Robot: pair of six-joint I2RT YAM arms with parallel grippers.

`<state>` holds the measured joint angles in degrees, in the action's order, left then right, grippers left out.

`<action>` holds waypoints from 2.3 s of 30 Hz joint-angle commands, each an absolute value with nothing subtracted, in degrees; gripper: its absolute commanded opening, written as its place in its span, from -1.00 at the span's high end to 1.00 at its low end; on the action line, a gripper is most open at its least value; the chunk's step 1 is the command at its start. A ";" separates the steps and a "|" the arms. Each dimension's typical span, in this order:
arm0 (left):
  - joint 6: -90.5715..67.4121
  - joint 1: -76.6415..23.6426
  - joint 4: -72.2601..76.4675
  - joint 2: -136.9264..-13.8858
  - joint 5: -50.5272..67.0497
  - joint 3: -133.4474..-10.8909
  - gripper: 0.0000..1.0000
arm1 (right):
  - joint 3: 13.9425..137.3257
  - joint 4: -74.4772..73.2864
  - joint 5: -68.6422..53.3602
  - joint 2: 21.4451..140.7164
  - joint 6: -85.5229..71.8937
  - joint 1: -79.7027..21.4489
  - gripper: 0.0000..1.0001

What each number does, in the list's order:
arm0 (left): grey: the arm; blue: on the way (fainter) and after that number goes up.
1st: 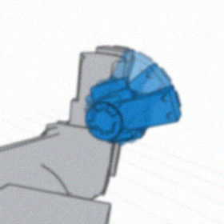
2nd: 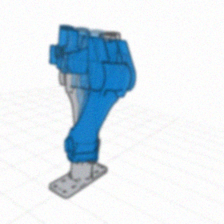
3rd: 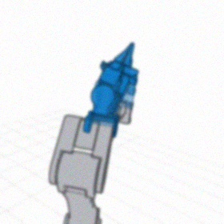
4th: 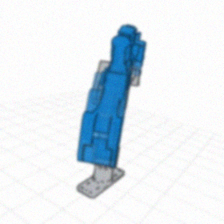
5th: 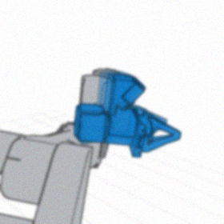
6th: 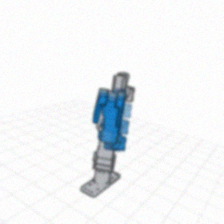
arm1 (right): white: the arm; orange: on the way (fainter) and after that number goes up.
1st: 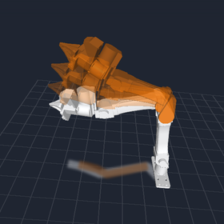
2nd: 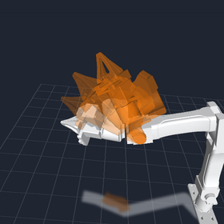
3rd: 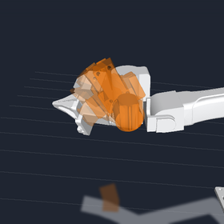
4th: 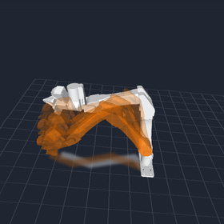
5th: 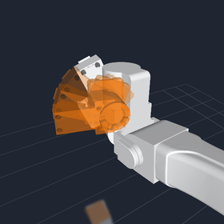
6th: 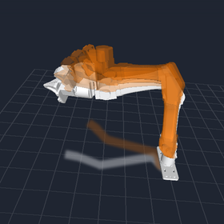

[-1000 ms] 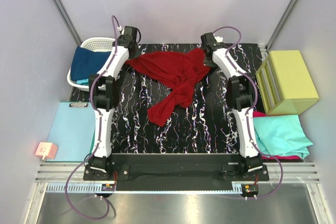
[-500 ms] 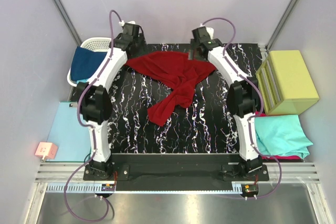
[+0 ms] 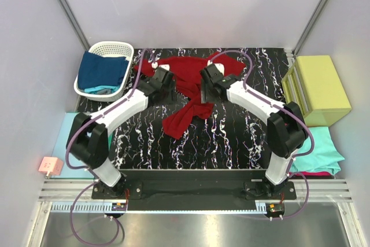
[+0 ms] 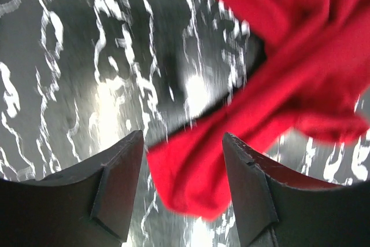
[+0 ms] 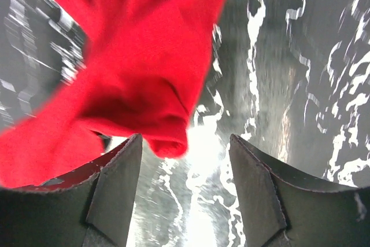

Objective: Fold and stack the t-shirts
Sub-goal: Flatten out the tshirt

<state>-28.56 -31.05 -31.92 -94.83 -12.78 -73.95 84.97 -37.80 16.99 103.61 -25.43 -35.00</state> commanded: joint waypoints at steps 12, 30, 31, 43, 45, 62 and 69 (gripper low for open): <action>-31.38 -34.19 -29.62 -81.12 -16.26 -64.34 -0.22 | 83.76 -33.05 14.86 105.81 -27.86 -40.43 -0.41; -28.92 -34.89 -31.55 -81.47 -17.31 -63.98 -0.22 | 82.72 -33.92 16.34 109.35 -29.18 -40.34 1.00; -28.92 -34.81 -31.47 -81.74 -17.23 -63.98 -0.22 | 80.44 -34.45 17.74 107.60 -29.88 -40.34 1.00; -30.50 -34.80 -31.38 -92.44 -17.31 -72.84 -0.20 | 70.41 -59.49 19.43 88.70 -44.11 -44.99 1.00; -30.76 -34.80 -31.38 -94.21 -17.58 -74.79 -0.21 | 68.13 -62.13 18.11 87.37 -46.65 -46.31 1.00; -29.97 -30.94 -32.17 -105.64 -18.72 -85.70 -0.22 | 68.02 -73.85 20.30 68.55 -57.86 -53.44 0.26; -32.17 -29.62 -30.33 -105.82 -13.98 -80.52 -0.18 | 83.81 -64.79 28.81 82.25 -44.93 -53.35 -0.50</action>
